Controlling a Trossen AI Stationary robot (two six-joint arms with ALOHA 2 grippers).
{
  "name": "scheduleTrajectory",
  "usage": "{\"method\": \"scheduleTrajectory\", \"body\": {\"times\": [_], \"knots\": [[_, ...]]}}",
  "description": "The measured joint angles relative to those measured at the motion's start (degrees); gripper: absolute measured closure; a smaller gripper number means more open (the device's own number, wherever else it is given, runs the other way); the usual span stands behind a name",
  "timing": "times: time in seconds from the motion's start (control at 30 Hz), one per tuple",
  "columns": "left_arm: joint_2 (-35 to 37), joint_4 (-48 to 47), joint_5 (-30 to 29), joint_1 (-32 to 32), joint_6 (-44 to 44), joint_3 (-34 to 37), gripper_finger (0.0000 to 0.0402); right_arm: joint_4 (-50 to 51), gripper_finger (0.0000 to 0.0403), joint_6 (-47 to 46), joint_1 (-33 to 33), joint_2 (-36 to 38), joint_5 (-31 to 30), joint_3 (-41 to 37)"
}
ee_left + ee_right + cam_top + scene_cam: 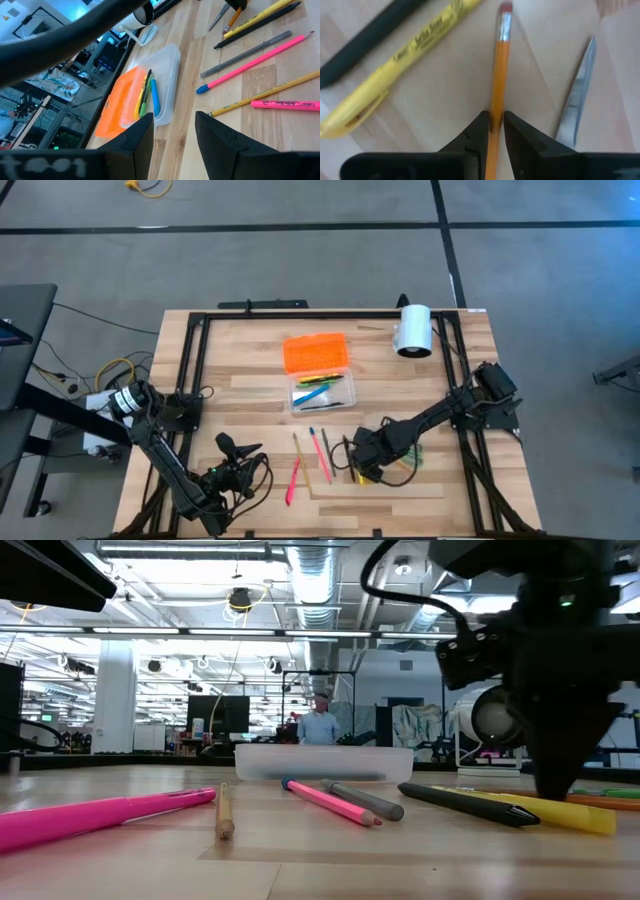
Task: Pick & place school supplies into a supply box
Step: Put the orange pencil into the supply box
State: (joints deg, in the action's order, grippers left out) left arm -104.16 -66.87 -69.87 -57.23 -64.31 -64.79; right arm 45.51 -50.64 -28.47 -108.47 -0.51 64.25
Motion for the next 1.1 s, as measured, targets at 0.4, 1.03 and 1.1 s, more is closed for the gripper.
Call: {"method": "scheduleTrajectory", "body": {"times": [0.4,1.03,1.1], "knots": [[0.0,0.2,0.0,0.0,0.0,0.0,0.0265,0.4,0.0352,-1.9,-1.2,-0.3,-1.0,-0.1],[0.0,0.2,-0.2,0.2,0.0,0.0,0.0265,-1.2,0.0399,-3.9,-6.0,-1.2,-8.0,-0.1],[0.0,0.2,-0.3,0.4,0.0,0.0,0.0265,-1.3,0.0397,-5.5,-6.9,-1.2,-9.5,-0.2]]}}
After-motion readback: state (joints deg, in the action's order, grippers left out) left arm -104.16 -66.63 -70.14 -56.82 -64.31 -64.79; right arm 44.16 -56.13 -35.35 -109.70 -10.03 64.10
